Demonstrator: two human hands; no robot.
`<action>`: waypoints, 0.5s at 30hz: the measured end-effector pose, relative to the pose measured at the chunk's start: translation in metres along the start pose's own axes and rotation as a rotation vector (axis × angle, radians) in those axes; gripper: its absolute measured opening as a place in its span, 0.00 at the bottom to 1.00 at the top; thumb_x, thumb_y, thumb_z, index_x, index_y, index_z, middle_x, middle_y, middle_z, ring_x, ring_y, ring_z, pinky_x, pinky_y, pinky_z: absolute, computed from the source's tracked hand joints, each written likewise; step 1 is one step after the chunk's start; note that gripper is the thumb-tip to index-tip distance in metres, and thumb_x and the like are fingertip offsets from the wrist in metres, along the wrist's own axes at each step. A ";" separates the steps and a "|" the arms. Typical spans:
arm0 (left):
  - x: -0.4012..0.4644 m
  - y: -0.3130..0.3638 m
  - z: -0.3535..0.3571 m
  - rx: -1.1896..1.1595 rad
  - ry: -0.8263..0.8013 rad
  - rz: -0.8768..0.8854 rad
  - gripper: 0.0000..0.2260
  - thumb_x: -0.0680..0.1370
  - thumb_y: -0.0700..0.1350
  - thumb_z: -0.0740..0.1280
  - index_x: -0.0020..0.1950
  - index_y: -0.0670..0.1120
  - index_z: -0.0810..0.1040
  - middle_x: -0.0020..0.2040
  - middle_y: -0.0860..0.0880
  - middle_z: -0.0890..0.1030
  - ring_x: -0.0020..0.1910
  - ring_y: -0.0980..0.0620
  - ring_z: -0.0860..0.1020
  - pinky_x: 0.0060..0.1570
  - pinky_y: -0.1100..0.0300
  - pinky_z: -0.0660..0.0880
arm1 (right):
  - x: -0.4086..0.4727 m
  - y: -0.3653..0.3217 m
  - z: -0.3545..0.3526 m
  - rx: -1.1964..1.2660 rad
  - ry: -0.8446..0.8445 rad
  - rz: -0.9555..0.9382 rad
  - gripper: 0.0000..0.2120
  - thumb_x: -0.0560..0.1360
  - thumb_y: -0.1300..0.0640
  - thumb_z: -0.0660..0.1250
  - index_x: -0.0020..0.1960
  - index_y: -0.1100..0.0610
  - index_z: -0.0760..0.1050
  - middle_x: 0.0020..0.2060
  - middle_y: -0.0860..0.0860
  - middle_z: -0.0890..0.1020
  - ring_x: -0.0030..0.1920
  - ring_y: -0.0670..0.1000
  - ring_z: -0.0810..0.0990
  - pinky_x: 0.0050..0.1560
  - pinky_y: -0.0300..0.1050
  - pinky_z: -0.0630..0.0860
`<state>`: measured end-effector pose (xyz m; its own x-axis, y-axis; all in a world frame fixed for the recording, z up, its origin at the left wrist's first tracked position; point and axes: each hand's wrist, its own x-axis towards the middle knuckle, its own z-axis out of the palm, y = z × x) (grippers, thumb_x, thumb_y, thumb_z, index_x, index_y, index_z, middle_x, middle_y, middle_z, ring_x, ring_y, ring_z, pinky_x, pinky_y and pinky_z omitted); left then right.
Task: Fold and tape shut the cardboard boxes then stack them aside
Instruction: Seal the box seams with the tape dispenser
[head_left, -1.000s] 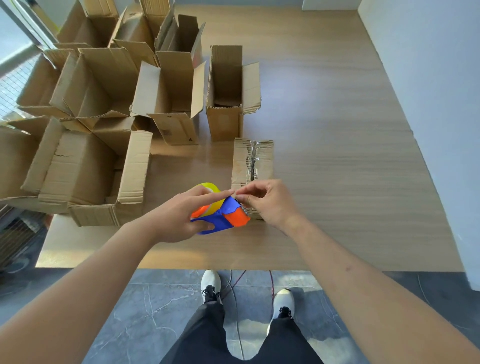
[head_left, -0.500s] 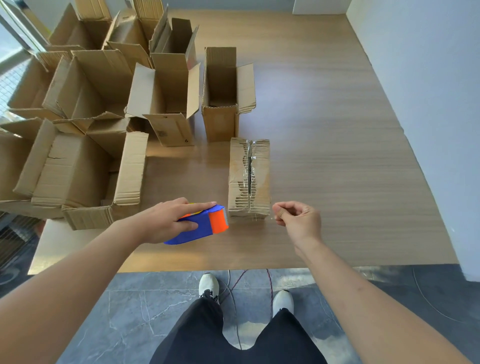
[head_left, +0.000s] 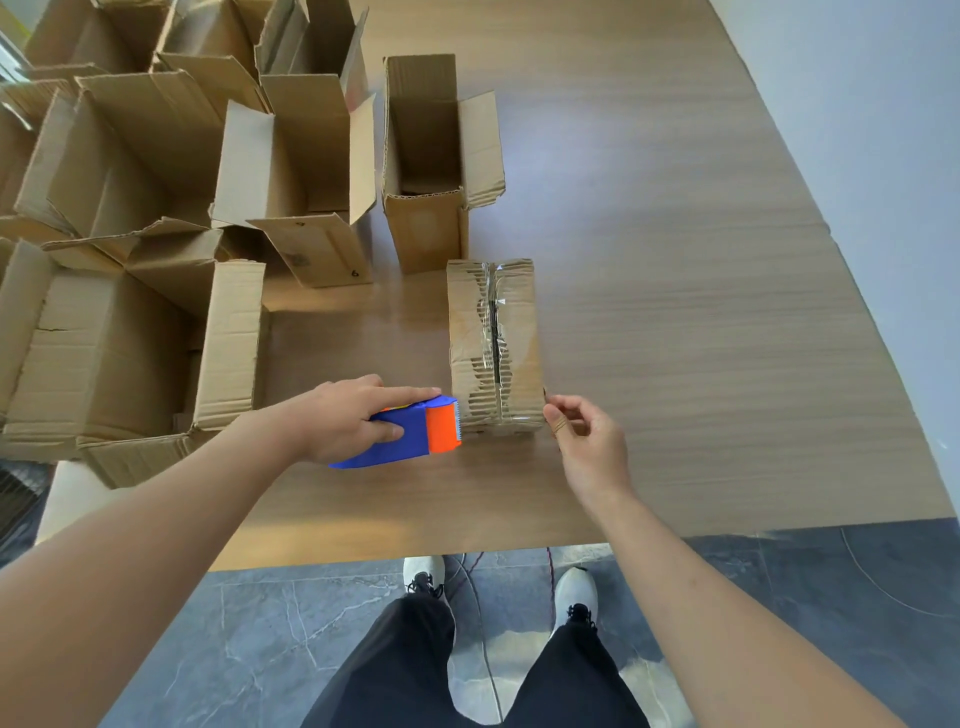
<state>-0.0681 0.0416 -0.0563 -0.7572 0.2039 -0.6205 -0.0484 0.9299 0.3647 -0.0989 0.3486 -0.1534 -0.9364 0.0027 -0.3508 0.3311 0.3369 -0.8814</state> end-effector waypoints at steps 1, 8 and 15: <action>0.002 0.000 -0.002 0.008 -0.009 -0.002 0.27 0.86 0.53 0.59 0.75 0.78 0.50 0.51 0.55 0.70 0.52 0.50 0.73 0.59 0.50 0.69 | 0.001 0.004 0.000 -0.077 -0.011 0.002 0.19 0.77 0.39 0.71 0.66 0.43 0.77 0.54 0.43 0.82 0.46 0.47 0.81 0.54 0.55 0.81; 0.005 0.002 -0.003 -0.053 -0.052 -0.021 0.28 0.85 0.52 0.60 0.76 0.78 0.52 0.52 0.54 0.71 0.51 0.50 0.73 0.57 0.50 0.69 | -0.003 -0.030 0.017 -0.756 -0.013 -0.684 0.29 0.85 0.46 0.55 0.84 0.51 0.53 0.83 0.52 0.52 0.83 0.50 0.49 0.80 0.51 0.47; -0.006 -0.017 0.012 -0.240 -0.049 0.007 0.29 0.84 0.51 0.63 0.72 0.82 0.54 0.54 0.52 0.72 0.53 0.51 0.74 0.59 0.53 0.71 | 0.028 -0.009 0.035 -1.066 -0.189 -1.046 0.29 0.84 0.43 0.59 0.83 0.47 0.58 0.83 0.55 0.56 0.82 0.57 0.53 0.80 0.61 0.55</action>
<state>-0.0552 0.0285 -0.0675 -0.7258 0.2303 -0.6482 -0.2013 0.8300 0.5202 -0.1236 0.3123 -0.1663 -0.6344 -0.7551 0.1656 -0.7730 0.6176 -0.1450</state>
